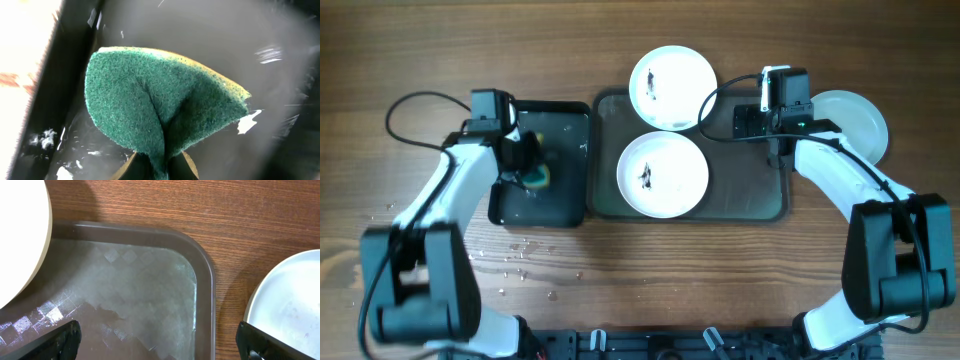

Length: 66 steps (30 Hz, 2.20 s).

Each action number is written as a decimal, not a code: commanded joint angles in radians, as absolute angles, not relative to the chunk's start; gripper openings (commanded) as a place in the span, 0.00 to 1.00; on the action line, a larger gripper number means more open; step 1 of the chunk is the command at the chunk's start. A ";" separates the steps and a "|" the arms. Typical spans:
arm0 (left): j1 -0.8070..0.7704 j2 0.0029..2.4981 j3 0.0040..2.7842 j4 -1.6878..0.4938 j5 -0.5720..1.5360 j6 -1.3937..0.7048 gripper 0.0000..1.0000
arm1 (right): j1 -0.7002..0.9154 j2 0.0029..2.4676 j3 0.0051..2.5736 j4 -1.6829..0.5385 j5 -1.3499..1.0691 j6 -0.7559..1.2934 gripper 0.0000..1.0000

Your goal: Clean dirty plates on tray and stack at the side

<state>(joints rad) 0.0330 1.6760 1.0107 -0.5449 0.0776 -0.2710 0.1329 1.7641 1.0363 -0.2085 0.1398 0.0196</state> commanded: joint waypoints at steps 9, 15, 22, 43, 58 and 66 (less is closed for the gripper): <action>0.030 1.470 1.059 -0.541 0.108 -0.266 0.04 | 0.137 1.779 1.036 -0.205 0.153 0.002 1.00; 0.023 1.473 1.059 -0.558 0.108 -0.266 0.04 | 0.137 1.779 1.036 -0.206 0.153 0.002 1.00; -0.049 1.507 1.051 -0.572 0.107 -0.266 0.04 | 0.137 1.779 1.036 -0.205 0.153 0.002 1.00; -0.105 1.857 1.045 -0.508 0.099 -0.266 0.04 | 0.137 1.779 1.036 -0.205 0.153 0.002 1.00; -0.105 1.546 1.093 -0.488 -0.092 -0.265 0.04 | 0.137 1.779 1.036 -0.205 0.153 0.002 0.99; -0.105 1.280 1.093 -0.474 -0.099 -0.265 0.04 | 0.137 1.779 1.036 -0.206 0.153 0.002 1.00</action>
<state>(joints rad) -0.1043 1.3754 1.0725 -0.4881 -0.0681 -0.2710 0.1329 1.7641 1.0363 -0.2081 0.1398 0.0128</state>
